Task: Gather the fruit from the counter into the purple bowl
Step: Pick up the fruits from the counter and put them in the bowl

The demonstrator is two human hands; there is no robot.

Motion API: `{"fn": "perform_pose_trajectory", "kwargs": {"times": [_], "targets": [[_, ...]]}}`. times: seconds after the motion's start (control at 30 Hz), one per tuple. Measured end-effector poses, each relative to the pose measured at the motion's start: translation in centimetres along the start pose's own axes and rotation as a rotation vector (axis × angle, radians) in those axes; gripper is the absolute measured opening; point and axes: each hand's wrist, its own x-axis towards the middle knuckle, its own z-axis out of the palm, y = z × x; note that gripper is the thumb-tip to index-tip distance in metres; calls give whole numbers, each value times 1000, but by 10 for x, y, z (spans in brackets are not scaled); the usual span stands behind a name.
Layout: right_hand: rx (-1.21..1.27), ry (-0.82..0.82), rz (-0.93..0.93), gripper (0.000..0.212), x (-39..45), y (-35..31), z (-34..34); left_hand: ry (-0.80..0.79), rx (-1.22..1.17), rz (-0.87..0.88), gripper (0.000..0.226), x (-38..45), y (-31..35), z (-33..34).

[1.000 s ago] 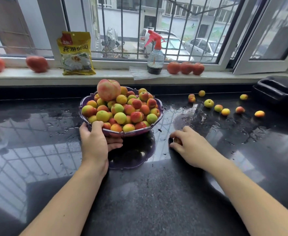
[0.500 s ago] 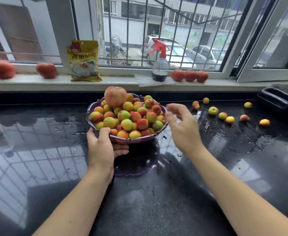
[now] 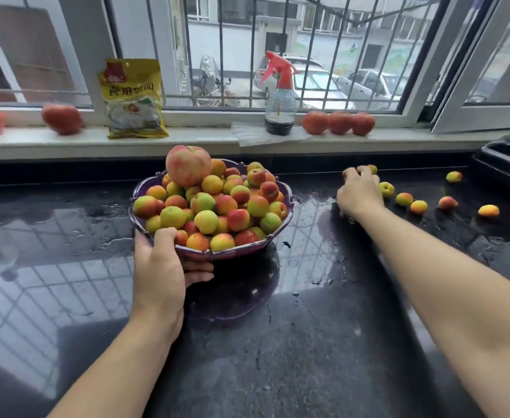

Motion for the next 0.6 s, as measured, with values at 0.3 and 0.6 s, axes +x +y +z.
{"fn": "perform_pose_trajectory", "kwargs": {"times": [0.3,0.6], "targets": [[-223,-132,66,49,63,1,23,51,-10,2,14,1,-1,1],[679,163,-326,36,-41,-76,-53,22,-31,-7,22,-2,2,-1]]}}
